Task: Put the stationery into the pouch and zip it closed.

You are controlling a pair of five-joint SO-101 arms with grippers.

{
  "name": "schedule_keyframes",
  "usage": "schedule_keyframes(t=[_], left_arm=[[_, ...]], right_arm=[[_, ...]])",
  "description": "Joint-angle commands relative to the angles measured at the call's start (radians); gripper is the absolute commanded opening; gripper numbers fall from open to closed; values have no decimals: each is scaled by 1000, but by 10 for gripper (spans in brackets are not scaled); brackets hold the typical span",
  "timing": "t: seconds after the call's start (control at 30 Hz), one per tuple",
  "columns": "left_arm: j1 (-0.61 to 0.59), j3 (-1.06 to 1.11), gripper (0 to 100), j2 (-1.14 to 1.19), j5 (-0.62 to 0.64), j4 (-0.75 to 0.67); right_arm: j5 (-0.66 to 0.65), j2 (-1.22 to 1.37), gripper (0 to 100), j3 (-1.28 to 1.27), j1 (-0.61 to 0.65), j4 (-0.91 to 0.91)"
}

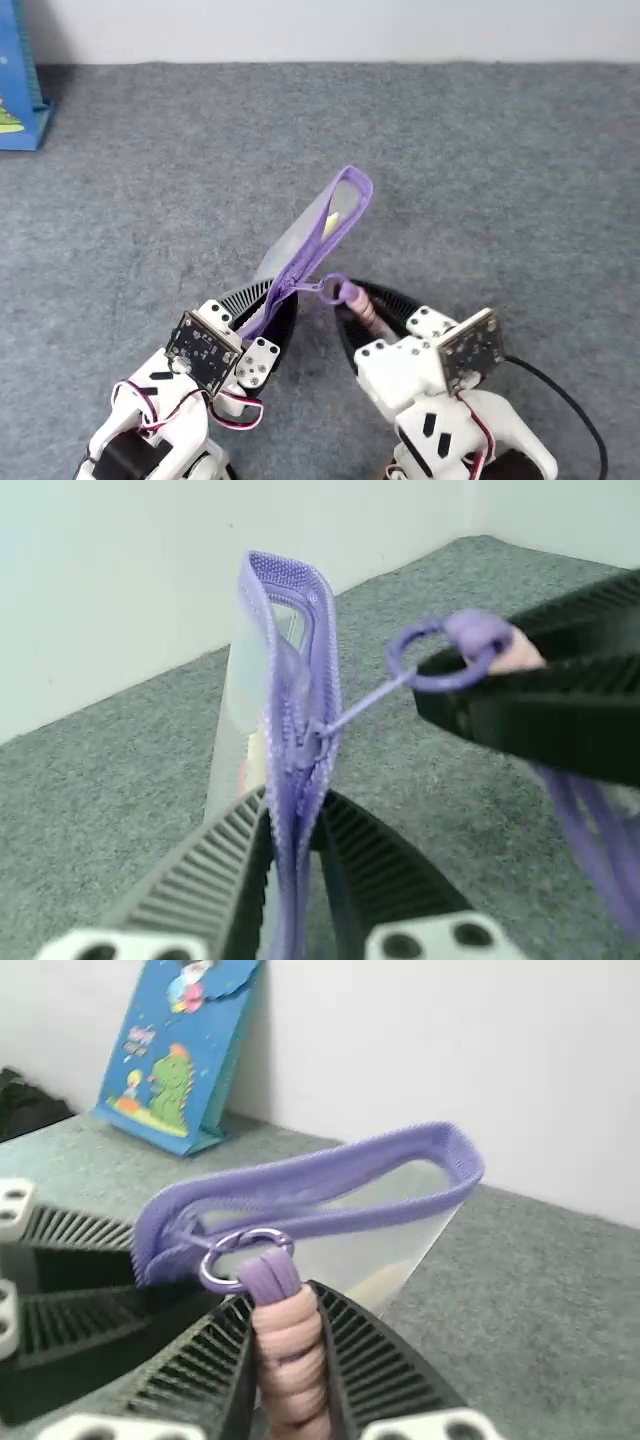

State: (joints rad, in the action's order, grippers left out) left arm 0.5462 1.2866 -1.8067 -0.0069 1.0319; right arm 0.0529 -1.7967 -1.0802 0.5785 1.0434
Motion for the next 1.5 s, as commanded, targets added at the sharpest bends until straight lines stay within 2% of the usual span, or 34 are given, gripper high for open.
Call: schedule_keyframes(t=[0.0,0.3,0.5,0.73,1.23,1.47], left_arm=[[-5,-39,10,-17,-15,8],[-2,-64,9,-17,-17,25],[3,-64,9,-18,-17,26],[118,-97,9,-18,-89,100],[118,-104,9,-20,-89,98],[118,-104,9,-20,-89,98]], right_arm=[[11,-7,6,58,-79,-91],[9,31,6,61,-107,-248],[80,165,6,63,-242,-380],[101,268,6,63,-317,-467],[100,489,7,-11,-615,-532],[92,552,7,-14,-733,-691]])
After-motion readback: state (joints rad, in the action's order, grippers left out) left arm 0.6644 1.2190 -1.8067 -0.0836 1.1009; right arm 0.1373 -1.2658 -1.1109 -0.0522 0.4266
